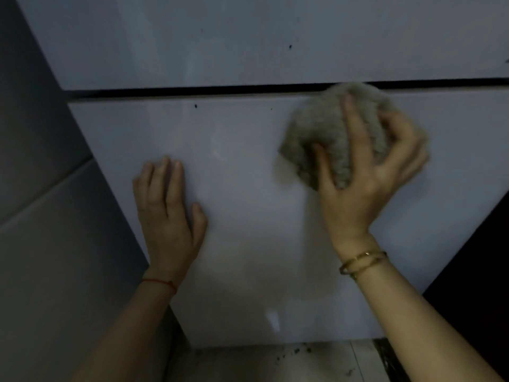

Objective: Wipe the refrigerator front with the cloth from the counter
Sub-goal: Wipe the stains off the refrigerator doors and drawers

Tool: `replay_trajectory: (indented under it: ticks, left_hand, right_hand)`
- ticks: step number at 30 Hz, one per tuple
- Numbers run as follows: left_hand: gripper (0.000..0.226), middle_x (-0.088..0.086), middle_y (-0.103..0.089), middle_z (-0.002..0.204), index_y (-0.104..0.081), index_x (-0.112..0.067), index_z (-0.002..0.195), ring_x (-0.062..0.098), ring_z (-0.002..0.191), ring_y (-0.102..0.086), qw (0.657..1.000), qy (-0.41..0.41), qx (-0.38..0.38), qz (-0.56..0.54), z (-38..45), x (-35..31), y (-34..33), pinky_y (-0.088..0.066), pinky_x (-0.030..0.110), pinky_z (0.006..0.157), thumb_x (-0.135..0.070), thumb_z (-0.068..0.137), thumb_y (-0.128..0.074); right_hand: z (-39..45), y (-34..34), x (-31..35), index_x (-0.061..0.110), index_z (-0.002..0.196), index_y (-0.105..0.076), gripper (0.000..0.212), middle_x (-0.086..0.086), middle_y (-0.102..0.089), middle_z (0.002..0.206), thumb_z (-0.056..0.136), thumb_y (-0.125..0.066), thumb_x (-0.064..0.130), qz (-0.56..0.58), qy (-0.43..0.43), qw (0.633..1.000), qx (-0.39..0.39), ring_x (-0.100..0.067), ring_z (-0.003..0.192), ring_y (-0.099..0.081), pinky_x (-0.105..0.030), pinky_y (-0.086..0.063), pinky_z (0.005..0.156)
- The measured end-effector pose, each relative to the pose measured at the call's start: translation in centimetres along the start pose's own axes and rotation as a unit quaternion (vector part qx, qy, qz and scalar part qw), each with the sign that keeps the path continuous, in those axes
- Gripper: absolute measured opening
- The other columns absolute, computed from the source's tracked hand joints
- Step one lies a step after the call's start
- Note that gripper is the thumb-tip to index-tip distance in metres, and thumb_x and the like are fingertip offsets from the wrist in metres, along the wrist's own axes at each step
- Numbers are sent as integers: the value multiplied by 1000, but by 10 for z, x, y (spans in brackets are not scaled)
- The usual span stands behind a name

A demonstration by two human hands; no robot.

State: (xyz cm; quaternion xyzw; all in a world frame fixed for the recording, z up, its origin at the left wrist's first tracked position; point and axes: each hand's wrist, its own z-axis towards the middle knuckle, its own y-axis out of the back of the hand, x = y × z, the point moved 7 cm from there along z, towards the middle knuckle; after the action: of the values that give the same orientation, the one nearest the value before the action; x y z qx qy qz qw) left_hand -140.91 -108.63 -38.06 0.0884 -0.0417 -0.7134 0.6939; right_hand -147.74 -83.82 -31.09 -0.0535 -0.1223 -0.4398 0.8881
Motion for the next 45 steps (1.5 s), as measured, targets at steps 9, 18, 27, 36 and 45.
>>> replay_trajectory:
  ticks: [9,18,27,36,45]
  left_hand:
    - [54,15,-28,147,-29,-1,144,12,153,-4,1000,13,-18,1,15,10,3,-9,40,127,-21,95,-39]
    - [60,13,-26,149,-25,-7,146,12,153,-3,1000,22,-10,2,14,11,1,-5,35,128,-20,91,-45]
    - [55,15,-28,147,-30,-1,143,27,149,-18,1000,3,-17,2,15,8,4,-6,38,128,-17,92,-43]
    - [53,15,-26,148,-30,0,144,11,152,-3,1000,13,-14,-17,14,7,5,-13,48,125,-18,95,-41]
    - [57,19,-20,151,-25,-2,146,13,153,3,999,37,11,-4,-31,0,-6,-2,44,126,-18,95,-42]
  right_hand:
    - [-56,-15,29,39,140,-51,50,-6,-46,130,93,-68,38,-12,175,981,88,-31,111,-46,-42,-43,99]
    - [-2,-22,65,34,136,-58,43,-5,-43,133,96,-64,46,15,113,993,30,-30,118,-43,-41,-38,102]
    - [-41,3,-23,33,141,-49,48,-13,-43,132,96,-64,38,-3,36,999,41,-37,118,-46,-29,-26,111]
    - [-123,-21,10,39,143,-42,55,-8,-45,130,93,-65,40,-46,176,977,112,-32,112,-45,-41,-45,96]
    - [-112,-3,-32,27,135,-55,40,-12,-40,130,99,-61,42,-7,-10,997,73,-44,113,-50,-18,-18,116]
